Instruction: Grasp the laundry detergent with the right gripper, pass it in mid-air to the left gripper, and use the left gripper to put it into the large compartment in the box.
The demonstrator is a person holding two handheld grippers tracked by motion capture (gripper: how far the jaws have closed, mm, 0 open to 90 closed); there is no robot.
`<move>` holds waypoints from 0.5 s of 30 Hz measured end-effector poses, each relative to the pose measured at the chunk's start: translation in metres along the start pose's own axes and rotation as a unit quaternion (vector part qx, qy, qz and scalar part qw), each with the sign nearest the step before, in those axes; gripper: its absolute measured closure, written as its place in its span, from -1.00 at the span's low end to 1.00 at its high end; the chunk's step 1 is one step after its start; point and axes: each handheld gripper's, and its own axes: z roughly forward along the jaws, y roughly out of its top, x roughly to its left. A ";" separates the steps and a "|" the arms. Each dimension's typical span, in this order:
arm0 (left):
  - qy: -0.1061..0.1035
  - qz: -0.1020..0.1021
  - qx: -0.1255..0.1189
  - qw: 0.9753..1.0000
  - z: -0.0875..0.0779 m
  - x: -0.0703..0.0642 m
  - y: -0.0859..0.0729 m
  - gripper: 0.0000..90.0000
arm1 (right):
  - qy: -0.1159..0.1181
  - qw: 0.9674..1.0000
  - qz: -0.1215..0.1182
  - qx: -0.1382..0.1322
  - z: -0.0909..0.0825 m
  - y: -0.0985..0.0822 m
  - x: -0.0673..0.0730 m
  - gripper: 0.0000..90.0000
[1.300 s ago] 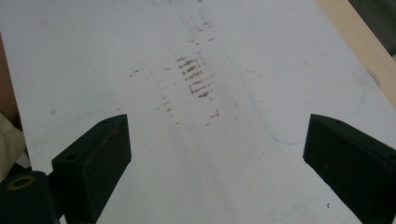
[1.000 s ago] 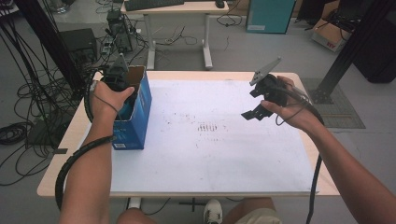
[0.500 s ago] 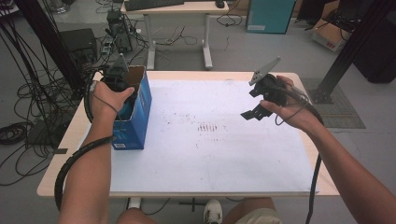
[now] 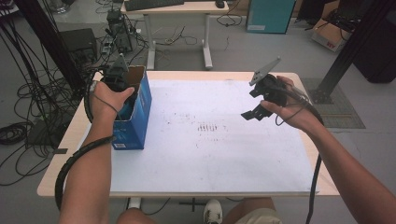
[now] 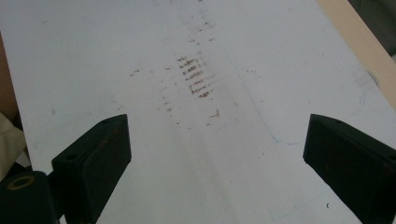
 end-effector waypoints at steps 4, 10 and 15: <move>0.000 0.000 -0.001 1.000 0.000 0.000 0.000 -0.21 | 0.000 1.000 -0.003 -0.001 0.000 0.000 -0.001 -0.83; 0.000 0.001 0.001 1.000 0.000 -0.001 0.001 -0.21 | 0.002 1.000 -0.007 0.003 -0.001 0.001 -0.001 -0.83; -0.004 0.000 0.001 1.000 0.000 0.000 0.000 -0.22 | 0.001 1.000 -0.004 0.000 0.000 0.002 0.000 -0.83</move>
